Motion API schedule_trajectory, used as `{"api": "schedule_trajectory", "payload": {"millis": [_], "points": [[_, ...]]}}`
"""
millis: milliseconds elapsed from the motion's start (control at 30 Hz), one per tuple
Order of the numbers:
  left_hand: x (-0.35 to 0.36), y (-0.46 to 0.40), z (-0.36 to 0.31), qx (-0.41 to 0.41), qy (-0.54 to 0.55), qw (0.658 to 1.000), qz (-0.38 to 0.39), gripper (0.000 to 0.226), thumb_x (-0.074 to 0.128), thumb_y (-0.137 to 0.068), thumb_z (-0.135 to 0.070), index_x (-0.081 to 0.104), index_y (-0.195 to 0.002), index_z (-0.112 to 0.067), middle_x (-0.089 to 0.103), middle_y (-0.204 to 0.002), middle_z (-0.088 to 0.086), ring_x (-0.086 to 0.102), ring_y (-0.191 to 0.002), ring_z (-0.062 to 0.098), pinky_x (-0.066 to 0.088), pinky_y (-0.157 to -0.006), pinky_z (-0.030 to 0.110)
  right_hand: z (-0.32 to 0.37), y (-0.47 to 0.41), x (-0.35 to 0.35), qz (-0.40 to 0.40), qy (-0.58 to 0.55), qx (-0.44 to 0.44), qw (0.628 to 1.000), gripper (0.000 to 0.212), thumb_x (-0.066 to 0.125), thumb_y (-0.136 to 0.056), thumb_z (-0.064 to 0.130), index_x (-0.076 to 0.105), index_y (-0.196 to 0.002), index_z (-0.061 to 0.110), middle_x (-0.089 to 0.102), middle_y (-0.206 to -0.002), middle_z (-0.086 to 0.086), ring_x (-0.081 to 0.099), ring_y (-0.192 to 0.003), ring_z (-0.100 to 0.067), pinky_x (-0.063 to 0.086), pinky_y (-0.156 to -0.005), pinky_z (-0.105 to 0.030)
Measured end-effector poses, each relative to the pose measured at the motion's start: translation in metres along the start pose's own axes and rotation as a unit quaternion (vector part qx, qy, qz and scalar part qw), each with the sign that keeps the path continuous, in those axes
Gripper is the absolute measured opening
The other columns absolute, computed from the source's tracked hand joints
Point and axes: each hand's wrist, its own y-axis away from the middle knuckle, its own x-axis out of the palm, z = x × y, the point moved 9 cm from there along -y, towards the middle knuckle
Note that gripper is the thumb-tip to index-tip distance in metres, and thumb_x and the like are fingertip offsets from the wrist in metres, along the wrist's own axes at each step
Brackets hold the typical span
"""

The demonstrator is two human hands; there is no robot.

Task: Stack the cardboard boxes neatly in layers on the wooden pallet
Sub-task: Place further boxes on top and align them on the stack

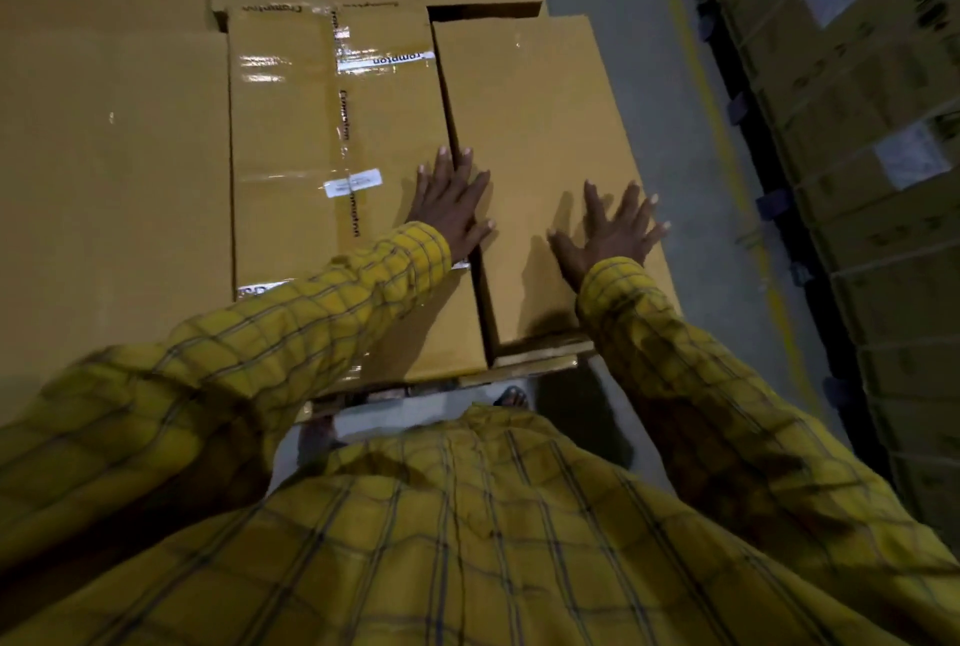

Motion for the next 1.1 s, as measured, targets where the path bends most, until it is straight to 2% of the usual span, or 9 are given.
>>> {"api": "schedule_trajectory", "payload": {"millis": [133,200,267,333,433,533,767,967,1100], "points": [[0.025,0.008,0.023,-0.117,-0.012,0.993,0.028,0.086,0.040,-0.098,-0.070,0.007,-0.165,-0.027,-0.016,-0.171,0.008,-0.017,-0.156,0.039,-0.008,-0.122,0.061,-0.053,-0.024,0.017,0.099,-0.047,0.030,0.994,0.093,0.050,-0.083,0.084,0.005,-0.159,0.055,-0.008,-0.172,-0.014,0.010,-0.154,-0.047,0.012,-0.121,-0.068],[0.027,0.013,0.027,-0.115,-0.011,0.993,0.031,0.092,0.042,-0.094,-0.075,0.005,-0.165,-0.030,-0.018,-0.171,0.007,-0.017,-0.157,0.037,-0.007,-0.122,0.062,-0.057,-0.026,0.020,0.130,-0.086,0.022,0.988,0.093,0.053,-0.085,0.081,0.000,-0.158,0.058,-0.006,-0.171,-0.011,0.023,-0.149,-0.049,0.029,-0.118,-0.062],[0.023,0.014,0.026,-0.112,-0.001,0.993,0.039,0.104,0.035,-0.083,-0.087,0.005,-0.165,-0.030,-0.017,-0.171,0.008,-0.016,-0.157,0.037,-0.005,-0.122,0.062,-0.050,-0.025,0.018,0.138,-0.096,-0.004,0.986,0.095,0.057,-0.086,0.077,-0.003,-0.158,0.057,-0.004,-0.171,-0.009,0.024,-0.148,-0.048,0.036,-0.116,-0.058],[0.021,0.014,0.025,-0.105,0.007,0.993,0.052,0.110,0.032,-0.078,-0.090,0.006,-0.165,-0.029,-0.018,-0.171,0.010,-0.017,-0.156,0.039,-0.004,-0.122,0.063,-0.043,-0.020,0.018,0.151,-0.096,-0.027,0.983,0.099,0.060,-0.087,0.073,-0.006,-0.158,0.054,-0.005,-0.170,-0.011,0.021,-0.149,-0.048,0.035,-0.116,-0.056],[0.022,0.014,0.027,-0.104,-0.006,0.992,0.068,0.101,0.048,-0.087,-0.080,0.005,-0.165,-0.032,-0.021,-0.170,0.011,-0.019,-0.155,0.041,-0.003,-0.123,0.064,-0.041,-0.017,0.019,0.155,-0.104,-0.048,0.981,0.104,0.065,-0.086,0.069,-0.006,-0.159,0.052,-0.006,-0.170,-0.012,0.017,-0.151,-0.046,0.031,-0.119,-0.054],[0.026,0.011,0.027,-0.103,-0.030,0.992,0.069,0.099,0.044,-0.086,-0.083,0.004,-0.164,-0.037,-0.022,-0.170,0.012,-0.018,-0.155,0.042,0.000,-0.122,0.066,-0.044,-0.020,0.019,0.154,-0.106,-0.065,0.980,0.108,0.069,-0.084,0.068,-0.004,-0.161,0.050,-0.005,-0.169,-0.012,0.020,-0.149,-0.047,0.030,-0.121,-0.051],[0.024,0.001,0.013,-0.124,-0.045,0.989,0.072,0.095,0.047,-0.090,-0.078,0.001,-0.164,-0.039,-0.028,-0.168,0.011,-0.026,-0.153,0.042,-0.008,-0.121,0.067,-0.043,-0.026,0.019,0.174,-0.081,-0.046,0.980,0.114,0.072,-0.082,0.068,-0.009,-0.160,0.050,-0.006,-0.170,-0.012,0.021,-0.150,-0.046,0.030,-0.123,-0.051],[0.011,-0.034,-0.003,-0.198,-0.026,0.978,0.056,0.100,0.046,-0.089,-0.079,0.003,-0.165,-0.032,-0.026,-0.168,0.015,-0.024,-0.153,0.043,-0.008,-0.120,0.068,-0.037,-0.053,0.007,0.168,-0.089,-0.085,0.978,0.119,0.076,-0.075,0.070,-0.003,-0.161,0.050,0.008,-0.165,-0.014,0.035,-0.145,-0.044,0.041,-0.117,-0.049],[0.009,-0.059,-0.003,-0.324,0.039,0.945,0.032,0.112,0.050,-0.082,-0.084,-0.001,-0.165,-0.028,-0.026,-0.167,0.018,-0.023,-0.153,0.044,-0.007,-0.119,0.071,-0.031,-0.093,-0.009,0.162,-0.047,-0.135,0.976,0.105,0.067,-0.085,0.069,-0.001,-0.162,0.047,0.024,-0.163,-0.016,0.050,-0.136,-0.040,0.047,-0.105,-0.044]]}}
